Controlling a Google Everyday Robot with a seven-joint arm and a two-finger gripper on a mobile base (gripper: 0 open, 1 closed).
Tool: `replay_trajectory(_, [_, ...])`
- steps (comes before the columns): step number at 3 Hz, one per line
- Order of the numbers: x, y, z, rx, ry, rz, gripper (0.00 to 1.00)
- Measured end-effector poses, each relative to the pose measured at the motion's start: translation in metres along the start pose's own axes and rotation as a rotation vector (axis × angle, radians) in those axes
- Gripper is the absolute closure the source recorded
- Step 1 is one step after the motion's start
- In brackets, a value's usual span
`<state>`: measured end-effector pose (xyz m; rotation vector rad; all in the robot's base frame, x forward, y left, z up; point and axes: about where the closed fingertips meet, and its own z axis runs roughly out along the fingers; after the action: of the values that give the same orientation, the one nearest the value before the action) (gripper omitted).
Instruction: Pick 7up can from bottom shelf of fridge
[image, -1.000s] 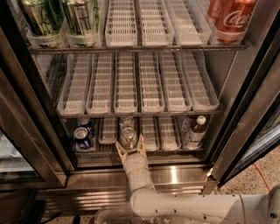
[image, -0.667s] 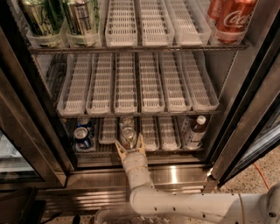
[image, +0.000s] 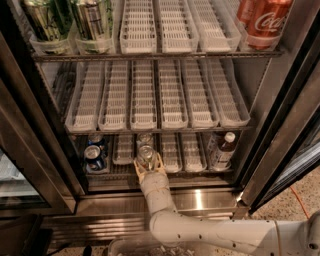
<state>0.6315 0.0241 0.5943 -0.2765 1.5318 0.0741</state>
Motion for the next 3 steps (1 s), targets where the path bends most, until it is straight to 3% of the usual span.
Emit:
replay_trajectory(1, [0.0, 0.0, 0.0, 0.0, 0.0, 0.0, 0.95])
replay_trajectory(2, [0.0, 0.0, 0.0, 0.0, 0.0, 0.0, 1.0])
replay_trajectory(3, [-0.015, 0.007, -0.002, -0.023, -0.028, -0.001, 1.0])
